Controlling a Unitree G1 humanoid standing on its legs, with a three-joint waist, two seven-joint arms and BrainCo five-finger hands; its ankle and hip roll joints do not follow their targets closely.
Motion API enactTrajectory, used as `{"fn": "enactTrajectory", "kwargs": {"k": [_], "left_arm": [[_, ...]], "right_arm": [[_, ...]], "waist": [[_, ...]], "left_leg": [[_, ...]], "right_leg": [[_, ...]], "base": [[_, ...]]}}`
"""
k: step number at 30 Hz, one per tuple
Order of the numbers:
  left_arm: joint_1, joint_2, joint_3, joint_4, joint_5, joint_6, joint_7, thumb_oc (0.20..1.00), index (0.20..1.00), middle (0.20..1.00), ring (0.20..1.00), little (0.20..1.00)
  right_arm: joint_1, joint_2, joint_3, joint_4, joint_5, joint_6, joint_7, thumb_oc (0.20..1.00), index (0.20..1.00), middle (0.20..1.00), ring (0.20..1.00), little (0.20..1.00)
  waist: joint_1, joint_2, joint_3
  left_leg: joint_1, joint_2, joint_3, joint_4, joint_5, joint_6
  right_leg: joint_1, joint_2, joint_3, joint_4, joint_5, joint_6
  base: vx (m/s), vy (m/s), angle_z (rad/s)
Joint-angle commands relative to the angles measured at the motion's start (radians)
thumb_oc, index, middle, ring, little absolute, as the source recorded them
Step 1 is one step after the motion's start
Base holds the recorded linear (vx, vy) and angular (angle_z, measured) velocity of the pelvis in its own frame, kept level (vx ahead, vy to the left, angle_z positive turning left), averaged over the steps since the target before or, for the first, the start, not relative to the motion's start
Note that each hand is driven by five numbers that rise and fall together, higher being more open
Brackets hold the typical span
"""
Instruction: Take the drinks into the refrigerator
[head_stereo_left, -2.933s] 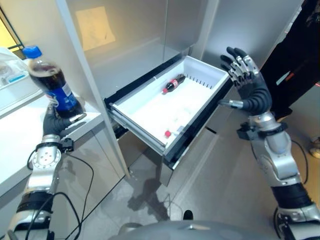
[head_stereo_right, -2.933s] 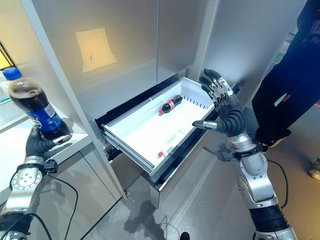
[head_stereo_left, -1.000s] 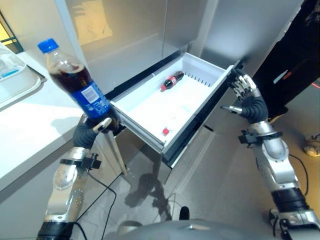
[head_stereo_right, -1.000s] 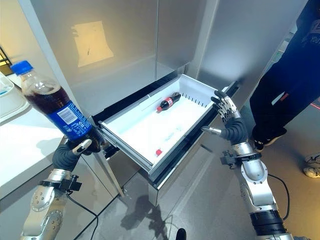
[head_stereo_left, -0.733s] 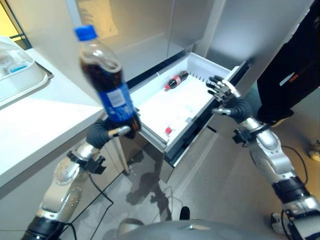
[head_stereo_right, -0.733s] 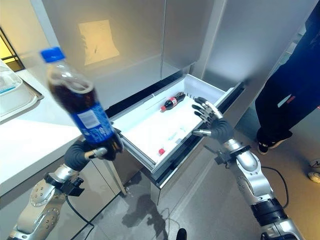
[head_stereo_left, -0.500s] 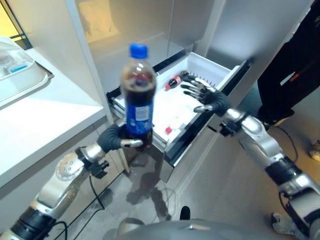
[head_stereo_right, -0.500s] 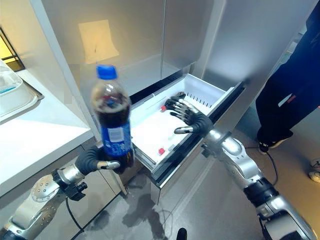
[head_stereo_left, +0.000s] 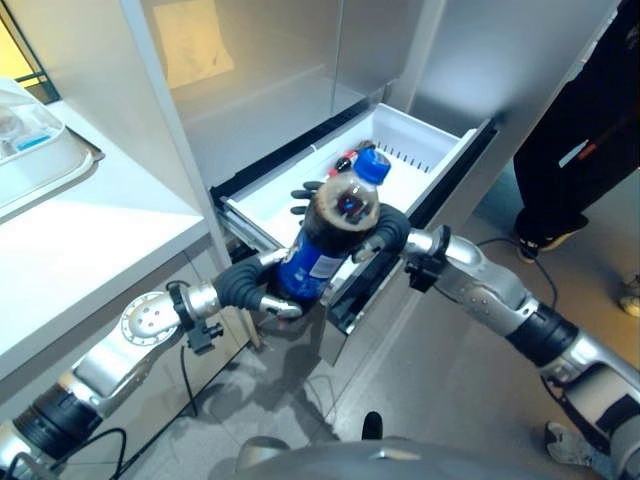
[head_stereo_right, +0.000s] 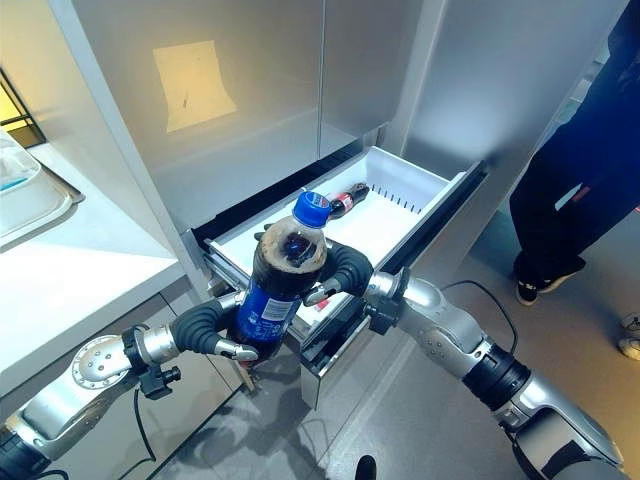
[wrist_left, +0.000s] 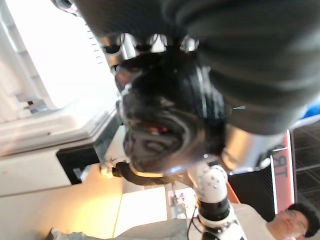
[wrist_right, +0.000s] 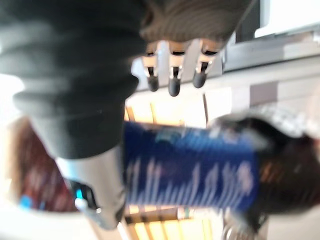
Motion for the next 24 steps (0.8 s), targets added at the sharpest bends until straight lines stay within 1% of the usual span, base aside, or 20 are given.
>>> {"fn": "enactTrajectory", "kwargs": {"k": [1,6,7,10,14,18,19,22,23,24], "left_arm": [[-0.099,-0.045,0.012,-0.029,0.001,-0.086,0.017,0.200,0.200,0.200,0.200,0.200],[-0.091,-0.059,0.015,-0.009,0.012,-0.091,0.016,0.200,0.200,0.200,0.200,0.200],[-0.091,-0.064,0.017,-0.001,0.016,-0.092,0.015,0.200,0.200,0.200,0.200,0.200],[-0.085,-0.071,0.020,-0.001,0.016,-0.091,0.011,0.200,0.200,0.200,0.200,0.200],[-0.075,-0.088,0.027,0.010,0.018,-0.087,0.005,0.200,0.200,0.200,0.200,0.200],[-0.084,-0.111,0.022,0.031,0.022,-0.085,0.007,0.200,0.200,0.200,0.200,0.200],[-0.085,-0.119,0.022,0.040,0.023,-0.083,0.010,0.200,0.200,0.200,0.200,0.200],[-0.084,-0.121,0.024,0.040,0.022,-0.082,0.009,0.200,0.200,0.200,0.200,0.200],[-0.084,-0.122,0.025,0.040,0.019,-0.080,0.008,0.200,0.200,0.200,0.200,0.200],[-0.084,-0.122,0.025,0.040,0.019,-0.080,0.008,0.200,0.200,0.200,0.200,0.200]], "right_arm": [[-0.108,-0.002,0.055,-0.114,0.083,-0.018,0.043,1.000,1.000,1.000,1.000,1.000],[-0.122,-0.013,0.072,-0.167,0.103,-0.007,0.068,1.000,1.000,1.000,1.000,1.000],[-0.138,-0.031,0.071,-0.206,0.105,-0.016,0.078,1.000,1.000,1.000,1.000,1.000],[-0.136,-0.034,0.058,-0.222,0.116,-0.022,0.079,1.000,1.000,1.000,1.000,1.000],[-0.121,-0.021,0.038,-0.239,0.131,-0.026,0.079,1.000,1.000,1.000,1.000,1.000],[-0.115,0.013,0.038,-0.249,0.150,-0.018,0.076,1.000,1.000,1.000,1.000,1.000],[-0.120,0.036,0.048,-0.253,0.152,-0.016,0.072,1.000,1.000,1.000,1.000,1.000],[-0.130,0.044,0.054,-0.274,0.153,-0.009,0.075,1.000,1.000,1.000,1.000,1.000],[-0.129,0.057,0.055,-0.275,0.158,-0.009,0.072,0.426,0.426,0.426,0.426,0.426],[-0.129,0.057,0.055,-0.274,0.158,-0.009,0.072,0.200,0.200,0.200,0.200,0.200]], "waist": [[0.015,0.021,-0.024],[0.017,0.020,-0.023],[0.017,0.018,-0.022],[0.017,0.019,-0.022],[0.019,0.019,-0.021],[0.019,0.021,-0.017],[0.021,0.021,-0.015],[0.021,0.022,-0.013],[0.022,0.022,-0.012],[0.022,0.022,-0.012]], "left_leg": [[-0.045,-0.069,-0.047,0.001,-0.028,0.099],[-0.045,-0.068,-0.048,0.001,-0.028,0.099],[-0.045,-0.068,-0.048,0.001,-0.028,0.098],[-0.046,-0.066,-0.049,0.001,-0.028,0.097],[-0.046,-0.064,-0.049,0.001,-0.028,0.098],[-0.048,-0.063,-0.049,0.001,-0.026,0.098],[-0.049,-0.063,-0.048,0.001,-0.026,0.099],[-0.049,-0.061,-0.050,0.001,-0.025,0.099],[-0.050,-0.060,-0.050,0.001,-0.026,0.098],[-0.050,-0.060,-0.050,0.001,-0.026,0.098]], "right_leg": [[0.046,0.018,-0.030,0.121,-0.133,0.017],[0.047,0.019,-0.032,0.122,-0.135,0.016],[0.047,0.019,-0.032,0.122,-0.135,0.016],[0.047,0.019,-0.034,0.122,-0.136,0.016],[0.045,0.021,-0.035,0.126,-0.138,0.016],[0.041,0.023,-0.036,0.133,-0.141,0.014],[0.038,0.025,-0.035,0.136,-0.142,0.013],[0.035,0.025,-0.036,0.140,-0.144,0.012],[0.033,0.026,-0.035,0.143,-0.144,0.011],[0.032,0.026,-0.035,0.143,-0.144,0.011]], "base": [[0.00,0.000,0.00],[0.00,0.000,0.00],[0.00,0.000,0.00],[0.00,0.000,0.00],[0.00,0.000,0.00],[0.00,0.000,0.00],[0.00,0.000,0.00],[0.00,0.000,0.00],[0.00,0.000,0.00],[0.00,0.000,0.00]]}}
